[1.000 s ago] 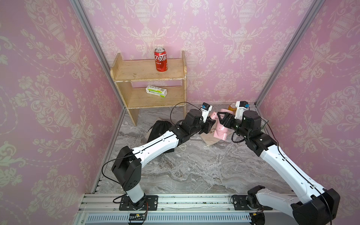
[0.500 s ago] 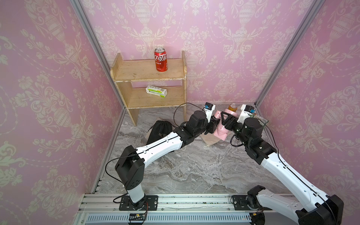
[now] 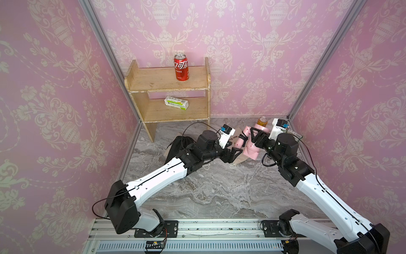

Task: Pack away hair dryers
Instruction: Fold the hair dryer.

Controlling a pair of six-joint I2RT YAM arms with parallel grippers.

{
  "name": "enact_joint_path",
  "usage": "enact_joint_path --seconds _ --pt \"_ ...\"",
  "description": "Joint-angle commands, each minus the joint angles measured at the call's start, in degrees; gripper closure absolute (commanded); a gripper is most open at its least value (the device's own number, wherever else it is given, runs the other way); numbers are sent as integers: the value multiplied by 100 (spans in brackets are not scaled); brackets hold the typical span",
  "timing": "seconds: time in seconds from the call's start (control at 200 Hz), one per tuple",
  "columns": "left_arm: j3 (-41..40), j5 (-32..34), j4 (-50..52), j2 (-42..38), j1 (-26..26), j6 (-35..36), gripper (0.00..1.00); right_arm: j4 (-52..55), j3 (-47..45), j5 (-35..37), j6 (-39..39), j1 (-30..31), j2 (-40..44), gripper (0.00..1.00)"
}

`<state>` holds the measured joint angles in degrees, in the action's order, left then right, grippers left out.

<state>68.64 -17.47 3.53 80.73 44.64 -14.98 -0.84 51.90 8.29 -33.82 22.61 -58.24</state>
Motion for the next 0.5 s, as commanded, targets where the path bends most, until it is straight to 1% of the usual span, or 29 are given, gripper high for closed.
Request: enact_joint_path --seconds 0.0,0.095,0.17,0.245,0.375,0.495 --pt "-222 -13 279 -179 -379 -147 26 -191 198 -430 290 -37 225 63" --pt "-193 -10 360 -45 -697 -311 26 -26 237 -796 350 -37 284 62" --pt "-96 -1 479 165 -788 -298 26 91 298 -1101 352 -30 314 62" --pt "-5 -98 476 397 -791 -290 27 245 409 -1410 303 -29 271 62" --pt "53 -362 194 777 -780 -548 27 259 421 -1683 105 -2 239 62" --pt "164 -445 -130 1048 -541 -759 28 202 421 -1770 26 47 130 62"
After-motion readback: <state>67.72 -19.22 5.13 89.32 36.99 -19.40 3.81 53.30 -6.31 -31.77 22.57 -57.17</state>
